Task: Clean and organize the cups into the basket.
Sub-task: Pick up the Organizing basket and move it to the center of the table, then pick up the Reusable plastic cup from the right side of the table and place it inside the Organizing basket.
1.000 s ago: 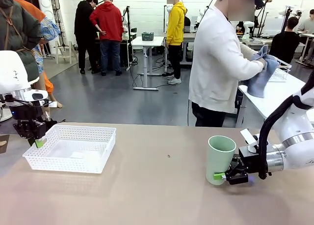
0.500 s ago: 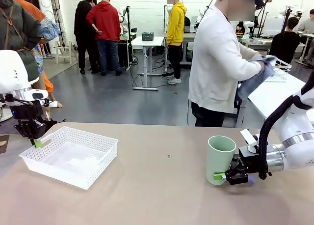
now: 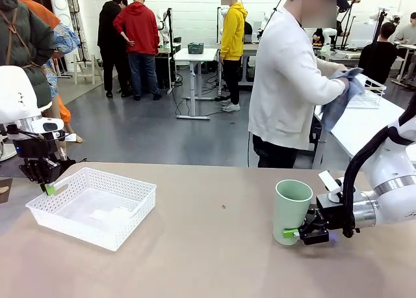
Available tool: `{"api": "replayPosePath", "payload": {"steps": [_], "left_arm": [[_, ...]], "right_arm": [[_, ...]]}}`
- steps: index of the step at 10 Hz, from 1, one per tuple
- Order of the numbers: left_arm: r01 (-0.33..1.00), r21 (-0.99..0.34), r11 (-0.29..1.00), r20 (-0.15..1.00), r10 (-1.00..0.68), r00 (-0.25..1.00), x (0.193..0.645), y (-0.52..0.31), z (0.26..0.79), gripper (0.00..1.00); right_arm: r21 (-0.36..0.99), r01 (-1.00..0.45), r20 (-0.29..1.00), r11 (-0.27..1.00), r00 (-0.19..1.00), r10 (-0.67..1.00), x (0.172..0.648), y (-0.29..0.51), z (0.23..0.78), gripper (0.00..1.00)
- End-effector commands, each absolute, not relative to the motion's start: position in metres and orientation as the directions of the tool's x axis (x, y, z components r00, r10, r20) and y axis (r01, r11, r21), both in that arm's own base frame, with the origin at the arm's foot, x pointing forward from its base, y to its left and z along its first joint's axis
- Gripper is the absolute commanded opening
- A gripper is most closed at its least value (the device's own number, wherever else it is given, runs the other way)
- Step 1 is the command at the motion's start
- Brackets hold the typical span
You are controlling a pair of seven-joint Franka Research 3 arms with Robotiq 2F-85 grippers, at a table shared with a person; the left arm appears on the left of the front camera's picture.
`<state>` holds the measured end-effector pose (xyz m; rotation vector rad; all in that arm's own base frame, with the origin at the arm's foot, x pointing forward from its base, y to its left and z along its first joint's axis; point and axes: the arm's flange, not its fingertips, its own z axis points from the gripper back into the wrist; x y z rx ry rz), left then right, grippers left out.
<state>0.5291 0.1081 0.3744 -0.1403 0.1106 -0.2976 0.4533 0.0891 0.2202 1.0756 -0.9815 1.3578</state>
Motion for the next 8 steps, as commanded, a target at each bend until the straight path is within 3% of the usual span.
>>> {"api": "replayPosePath", "payload": {"steps": [1,3,6,8], "left_arm": [[0.268,-0.142,0.953,-0.107,-0.284,0.953,0.525,0.108,0.375,0.00],[0.210,-0.160,0.965,-0.139,-0.232,0.963,0.520,0.096,0.382,0.00],[0.022,-0.149,0.989,-0.164,-0.047,0.985,0.500,0.055,0.405,0.00],[0.050,-0.131,0.990,-0.123,-0.066,0.990,0.490,0.031,0.416,0.00]], "right_arm": [[0.019,-0.998,0.967,-0.064,0.002,0.256,0.453,0.085,0.217,0.04],[0.040,-0.999,0.963,-0.019,0.033,0.266,0.447,0.083,0.233,0.04],[0.006,-0.994,0.962,0.111,0.036,0.271,0.425,0.074,0.296,0.04],[-0.019,-0.985,0.956,0.170,0.032,0.291,0.415,0.069,0.337,0.04]]}}
